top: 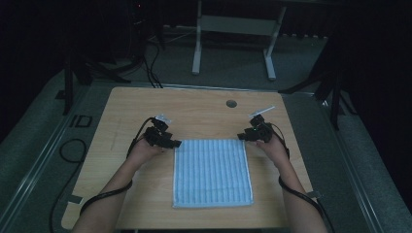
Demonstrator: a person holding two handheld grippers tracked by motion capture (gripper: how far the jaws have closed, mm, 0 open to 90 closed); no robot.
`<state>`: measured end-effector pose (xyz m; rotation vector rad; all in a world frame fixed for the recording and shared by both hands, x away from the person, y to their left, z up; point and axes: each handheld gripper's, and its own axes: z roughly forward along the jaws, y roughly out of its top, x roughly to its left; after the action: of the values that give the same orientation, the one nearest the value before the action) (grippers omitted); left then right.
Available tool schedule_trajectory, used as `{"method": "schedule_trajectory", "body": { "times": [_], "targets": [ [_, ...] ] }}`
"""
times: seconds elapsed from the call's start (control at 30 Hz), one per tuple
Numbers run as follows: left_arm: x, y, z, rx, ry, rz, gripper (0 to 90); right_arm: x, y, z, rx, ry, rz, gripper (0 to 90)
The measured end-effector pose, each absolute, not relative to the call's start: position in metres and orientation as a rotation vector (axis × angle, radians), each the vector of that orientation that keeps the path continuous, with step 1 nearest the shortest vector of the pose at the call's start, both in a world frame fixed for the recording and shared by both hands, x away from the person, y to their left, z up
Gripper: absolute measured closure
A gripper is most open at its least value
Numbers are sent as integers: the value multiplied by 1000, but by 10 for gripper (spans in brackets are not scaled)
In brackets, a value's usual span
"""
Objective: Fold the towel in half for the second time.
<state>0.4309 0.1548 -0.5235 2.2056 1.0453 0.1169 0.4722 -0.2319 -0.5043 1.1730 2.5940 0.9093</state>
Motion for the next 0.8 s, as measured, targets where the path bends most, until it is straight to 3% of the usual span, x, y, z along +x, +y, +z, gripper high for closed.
{"method": "schedule_trajectory", "body": {
  "times": [0.3,0.5,0.67,0.8],
  "targets": [
    [442,144,-535,2269,1049,71,433,476,-234,-521,1235,2648,831,588],
    [442,142,-539,2279,1045,60,560,476,-229,-528,1223,2700,793,647],
    [442,147,-539,2241,1053,63,855,474,-226,-528,1181,2721,777,855],
    [444,149,-534,2223,1050,60,874,476,-227,-522,1183,2694,825,872]
  ]
}}
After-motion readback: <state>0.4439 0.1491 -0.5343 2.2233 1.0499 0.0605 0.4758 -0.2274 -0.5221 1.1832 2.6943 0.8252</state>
